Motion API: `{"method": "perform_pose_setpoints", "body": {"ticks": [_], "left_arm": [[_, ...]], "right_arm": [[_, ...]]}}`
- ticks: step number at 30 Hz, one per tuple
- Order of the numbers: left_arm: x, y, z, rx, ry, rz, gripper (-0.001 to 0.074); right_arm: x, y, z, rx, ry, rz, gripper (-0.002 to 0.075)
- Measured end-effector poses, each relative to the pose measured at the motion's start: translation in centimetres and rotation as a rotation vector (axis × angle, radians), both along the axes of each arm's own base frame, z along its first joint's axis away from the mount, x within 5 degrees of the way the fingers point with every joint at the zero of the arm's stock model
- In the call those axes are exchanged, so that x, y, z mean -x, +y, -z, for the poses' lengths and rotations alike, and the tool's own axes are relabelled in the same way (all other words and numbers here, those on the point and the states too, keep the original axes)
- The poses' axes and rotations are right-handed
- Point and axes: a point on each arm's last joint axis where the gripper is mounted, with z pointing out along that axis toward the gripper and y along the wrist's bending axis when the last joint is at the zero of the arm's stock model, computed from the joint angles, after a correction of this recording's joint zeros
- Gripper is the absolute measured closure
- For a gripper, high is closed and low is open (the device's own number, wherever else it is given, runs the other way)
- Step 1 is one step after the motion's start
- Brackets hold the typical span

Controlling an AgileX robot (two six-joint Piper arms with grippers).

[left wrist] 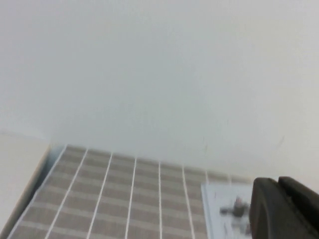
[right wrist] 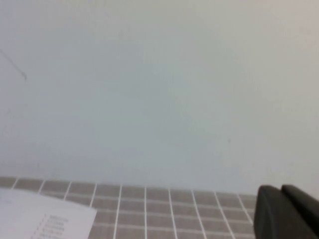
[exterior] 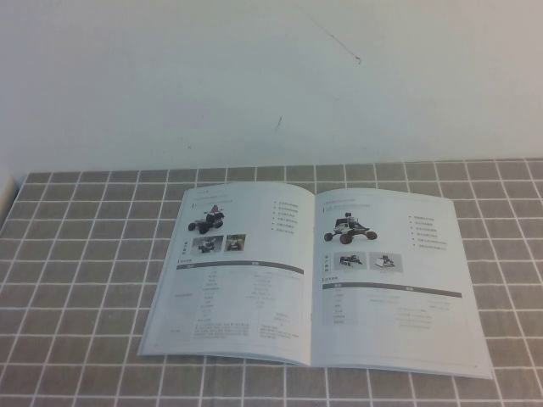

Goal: Close book
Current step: 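Close the open booklet and leave it lying on the table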

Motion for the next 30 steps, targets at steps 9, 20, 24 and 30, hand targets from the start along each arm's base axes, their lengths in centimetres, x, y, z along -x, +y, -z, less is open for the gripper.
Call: {"method": "perform_pose_setpoints", "body": {"ticks": [9, 20, 24, 30], "left_arm": [[0.3, 0.7, -2.0, 0.108, -0.224, -0.065, 0.0739], [2.9, 2.3, -6.2, 0.497, -0.77, -0.056, 0.0739], [4.8, 1.7, -11.2, 0.405, -0.873, 0.001, 0.0739], [9.1, 1.2, -20.0, 0.045, -0.939, -0.102, 0.0739]], "right_arm": [[0.1, 0.0, -0.9, 0.007, -0.097, 0.0, 0.0729], [2.6, -0.2, -6.4, -0.18, -0.724, -0.048, 0.0729], [4.7, -0.1, -11.4, -0.217, -0.869, -0.086, 0.0729], [9.4, 0.4, -19.6, -0.219, -0.958, -0.125, 0.0729]]}}
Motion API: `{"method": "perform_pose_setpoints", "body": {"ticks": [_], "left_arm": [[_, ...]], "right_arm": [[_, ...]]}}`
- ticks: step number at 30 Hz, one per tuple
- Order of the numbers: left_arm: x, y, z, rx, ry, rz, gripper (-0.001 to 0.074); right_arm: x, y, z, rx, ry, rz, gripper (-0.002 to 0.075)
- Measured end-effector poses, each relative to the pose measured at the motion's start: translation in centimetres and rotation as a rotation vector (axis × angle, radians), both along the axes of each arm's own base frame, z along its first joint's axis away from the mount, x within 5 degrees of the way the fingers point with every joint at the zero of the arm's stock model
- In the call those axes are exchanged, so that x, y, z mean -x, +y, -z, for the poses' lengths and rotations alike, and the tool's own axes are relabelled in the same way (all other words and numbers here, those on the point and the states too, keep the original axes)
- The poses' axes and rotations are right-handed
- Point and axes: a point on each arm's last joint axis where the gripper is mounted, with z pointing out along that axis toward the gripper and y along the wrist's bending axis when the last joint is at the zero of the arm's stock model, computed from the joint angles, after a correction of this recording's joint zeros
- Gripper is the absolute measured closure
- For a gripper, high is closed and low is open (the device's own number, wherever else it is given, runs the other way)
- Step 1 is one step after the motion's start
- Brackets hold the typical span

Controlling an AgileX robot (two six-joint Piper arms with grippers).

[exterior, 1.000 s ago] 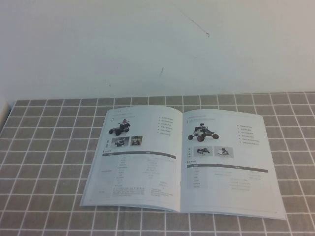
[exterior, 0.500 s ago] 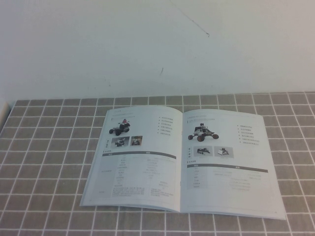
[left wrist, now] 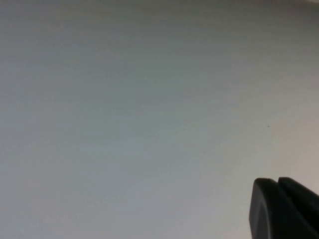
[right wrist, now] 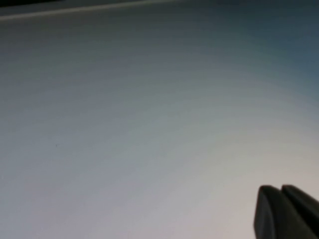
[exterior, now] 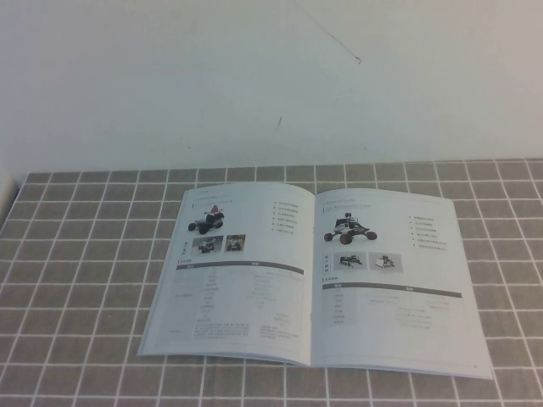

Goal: Close book
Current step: 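Close the open booklet and leave it lying on the table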

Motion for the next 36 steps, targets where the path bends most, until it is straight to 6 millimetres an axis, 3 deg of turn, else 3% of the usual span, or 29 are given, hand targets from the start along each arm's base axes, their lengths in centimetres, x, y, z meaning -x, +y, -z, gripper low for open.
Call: {"method": "perform_pose_setpoints", "body": {"ticks": [4, 7, 10, 13, 16, 19, 25, 32, 36], "left_arm": [[0.4, -0.2, -4.4, -0.125, 0.045, -0.133, 0.0739], [-1.9, -0.6, -6.3, -0.225, 0.214, -0.172, 0.0739], [-5.2, -1.1, -6.6, -0.33, 0.437, -0.164, 0.0739], [-8.8, -1.6, -5.5, -0.399, 0.646, -0.105, 0.0739], [-12.2, -2.1, -3.6, -0.443, 0.861, -0.034, 0.0739], [-15.5, -2.2, -1.4, -0.354, 1.104, 0.049, 0.0739], [-20.7, -1.7, 3.3, -0.096, 1.511, 0.057, 0.0739], [-25.6, -1.6, 7.1, -0.144, 1.688, -0.009, 0.0739], [-28.0, -2.1, 10.0, -0.165, 1.812, 0.021, 0.0739]], "right_arm": [[0.2, 0.2, -4.0, 0.007, 0.115, -0.009, 0.0729], [-2.1, 0.1, -5.9, 0.018, 0.29, -0.004, 0.0729], [-5.6, 0.0, -6.9, 0.038, 0.523, 0.002, 0.0729], [-9.3, -0.1, -6.6, 0.043, 0.764, -0.011, 0.0729], [-13.6, -0.3, -4.5, 0.006, 1.036, -0.052, 0.0729], [-16.5, -0.1, -2.2, -0.02, 1.261, -0.095, 0.0729], [-19.2, 0.4, -0.1, 0.125, 1.438, -0.109, 0.0729], [-20.8, 2.8, 2.4, 0.162, 1.617, -0.335, 0.0729], [-23.3, 3.6, 5.0, 0.18, 1.764, -0.429, 0.0729]]}}
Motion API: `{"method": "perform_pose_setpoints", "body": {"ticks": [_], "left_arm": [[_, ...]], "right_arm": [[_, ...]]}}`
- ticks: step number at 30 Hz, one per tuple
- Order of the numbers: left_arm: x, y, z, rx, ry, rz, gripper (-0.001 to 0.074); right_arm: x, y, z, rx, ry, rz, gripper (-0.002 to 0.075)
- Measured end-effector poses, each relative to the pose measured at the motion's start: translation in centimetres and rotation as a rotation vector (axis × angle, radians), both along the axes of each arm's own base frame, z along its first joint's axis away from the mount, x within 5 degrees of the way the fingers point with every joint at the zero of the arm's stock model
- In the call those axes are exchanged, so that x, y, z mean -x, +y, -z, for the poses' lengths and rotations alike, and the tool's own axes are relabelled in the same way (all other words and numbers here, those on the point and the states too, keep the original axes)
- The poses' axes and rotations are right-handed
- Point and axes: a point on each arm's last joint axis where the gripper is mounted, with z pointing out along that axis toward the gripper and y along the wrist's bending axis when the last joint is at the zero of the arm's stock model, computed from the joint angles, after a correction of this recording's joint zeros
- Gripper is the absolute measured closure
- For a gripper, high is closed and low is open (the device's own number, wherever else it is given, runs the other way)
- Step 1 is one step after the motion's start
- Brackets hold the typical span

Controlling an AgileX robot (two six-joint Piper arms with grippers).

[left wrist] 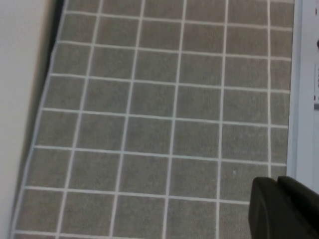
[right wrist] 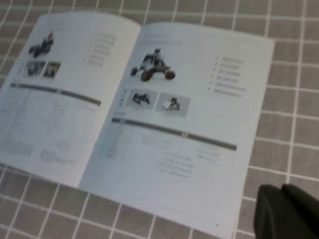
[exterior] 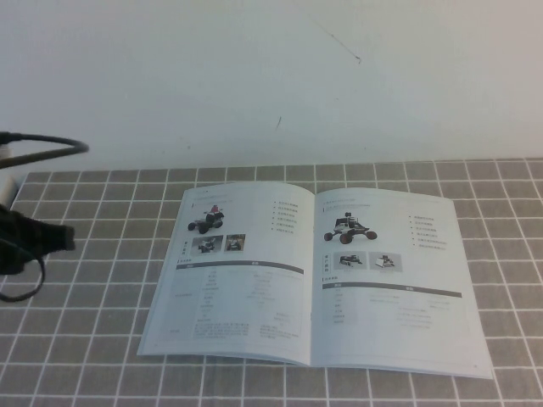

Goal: Close book
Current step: 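Close the open booklet and leave it lying on the table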

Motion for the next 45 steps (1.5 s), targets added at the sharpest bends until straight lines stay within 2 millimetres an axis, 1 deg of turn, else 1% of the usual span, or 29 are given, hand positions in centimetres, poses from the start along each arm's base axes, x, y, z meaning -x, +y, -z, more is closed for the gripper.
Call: {"method": "perform_pose_setpoints", "body": {"ticks": [5, 9, 12, 16, 21, 25, 29, 31, 37, 39, 45], "left_arm": [[-2.8, -1.6, 3.8, 0.052, 0.12, 0.158, 0.0739], [-4.8, -2.9, 5.6, 0.117, 0.198, 0.285, 0.0739], [-6.7, -2.8, 6.8, 0.156, 0.28, 0.316, 0.0739], [-9.1, -2.2, 8.0, 0.213, 0.33, 0.291, 0.0739], [-10.9, -2.3, 10.0, 0.244, 0.357, 0.291, 0.0739], [-11.5, -3.1, 11.8, 0.272, 0.379, 0.328, 0.0739], [-11.8, -3.8, 13.1, 0.281, 0.398, 0.353, 0.0739], [-11.9, -3.9, 13.5, 0.277, 0.4, 0.36, 0.0739], [-12.0, -4.0, 13.6, 0.268, 0.391, 0.373, 0.0739], [-12.1, -4.0, 13.6, 0.268, 0.39, 0.372, 0.0739], [-12.4, -3.9, 14.7, 0.258, 0.396, 0.369, 0.0739]], "right_arm": [[-3.4, 1.1, 3.5, 0.032, 0.113, -0.186, 0.0729], [-6.3, 1.7, 7.2, 0.017, 0.222, -0.276, 0.0729], [-8.0, 2.2, 9.8, -0.02, 0.272, -0.311, 0.0729], [-9.7, 2.5, 12.9, -0.058, 0.326, -0.323, 0.0729], [-11.1, 2.5, 16.4, -0.06, 0.395, -0.305, 0.0729], [-11.8, 2.6, 18.1, -0.074, 0.414, -0.294, 0.0729], [-12.2, 2.6, 19.6, -0.073, 0.44, -0.288, 0.0729], [-12.3, 2.5, 20.3, -0.069, 0.453, -0.281, 0.0729], [-12.8, 2.5, 23.0, -0.067, 0.519, -0.265, 0.0729], [-13.0, 2.5, 23.3, -0.078, 0.528, -0.264, 0.0729], [-13.1, 2.6, 23.4, -0.087, 0.539, -0.272, 0.0729]]}}
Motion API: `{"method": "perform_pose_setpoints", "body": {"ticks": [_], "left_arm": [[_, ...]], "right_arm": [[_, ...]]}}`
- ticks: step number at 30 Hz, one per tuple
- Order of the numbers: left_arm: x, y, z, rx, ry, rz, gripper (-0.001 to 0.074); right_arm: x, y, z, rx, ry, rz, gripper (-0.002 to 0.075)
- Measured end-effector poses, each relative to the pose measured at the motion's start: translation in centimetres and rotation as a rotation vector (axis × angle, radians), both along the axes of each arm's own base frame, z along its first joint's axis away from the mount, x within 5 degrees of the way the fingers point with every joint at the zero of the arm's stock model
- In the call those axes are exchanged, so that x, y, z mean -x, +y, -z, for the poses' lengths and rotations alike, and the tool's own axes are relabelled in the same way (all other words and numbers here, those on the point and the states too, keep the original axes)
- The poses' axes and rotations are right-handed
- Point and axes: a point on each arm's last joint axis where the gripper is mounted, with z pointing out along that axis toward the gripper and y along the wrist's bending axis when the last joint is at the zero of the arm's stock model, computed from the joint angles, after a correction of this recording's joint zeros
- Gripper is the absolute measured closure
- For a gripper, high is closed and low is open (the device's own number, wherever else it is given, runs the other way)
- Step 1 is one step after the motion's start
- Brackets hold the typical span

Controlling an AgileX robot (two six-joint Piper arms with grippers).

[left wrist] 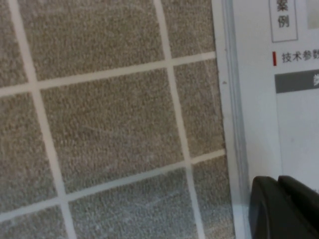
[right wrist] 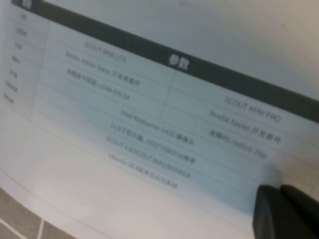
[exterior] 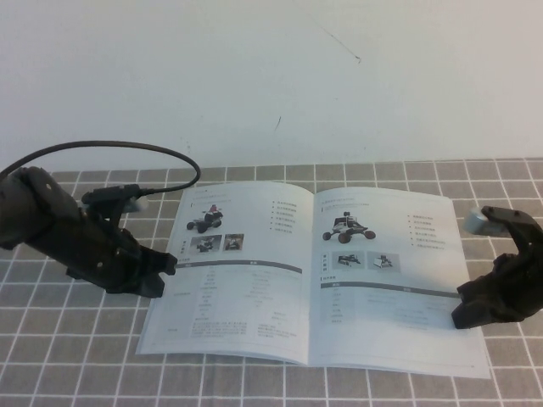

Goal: Close book
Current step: 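Close the open booklet and leave it lying on the table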

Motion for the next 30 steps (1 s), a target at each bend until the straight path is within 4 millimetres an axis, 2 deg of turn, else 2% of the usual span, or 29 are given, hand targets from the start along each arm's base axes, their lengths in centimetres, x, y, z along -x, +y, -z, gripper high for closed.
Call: {"method": "perform_pose_setpoints", "body": {"ticks": [5, 9, 12, 20, 23, 26, 30], "left_arm": [[-0.4, 0.1, 1.0, -0.008, 0.004, -0.004, 0.0739], [-0.3, -1.4, 1.2, -0.006, 0.007, 0.033, 0.0739], [-0.3, -3.3, 1.6, -0.018, -0.012, 0.093, 0.0739], [0.1, -11.1, 1.2, 0.034, -0.14, 0.245, 0.0739], [0.2, -13.9, 0.4, 0.082, -0.163, 0.312, 0.0739], [-0.1, -16.5, -1.4, 0.14, -0.203, 0.383, 0.0739], [-0.4, -20.0, -5.3, 0.248, -0.28, 0.467, 0.0739]], "right_arm": [[0.0, 0.0, 0.1, -0.001, 0.004, -0.001, 0.0729], [0.0, 0.0, 0.1, -0.001, 0.004, -0.001, 0.0729], [0.0, 0.0, 0.1, -0.001, 0.003, -0.001, 0.0729], [0.0, 0.0, 0.1, -0.002, 0.007, -0.002, 0.0729], [0.0, 0.0, 0.1, -0.002, 0.007, -0.002, 0.0729], [0.0, 0.0, 0.1, -0.002, 0.006, -0.004, 0.0729], [0.0, 0.0, 0.1, -0.003, 0.007, -0.003, 0.0729]]}}
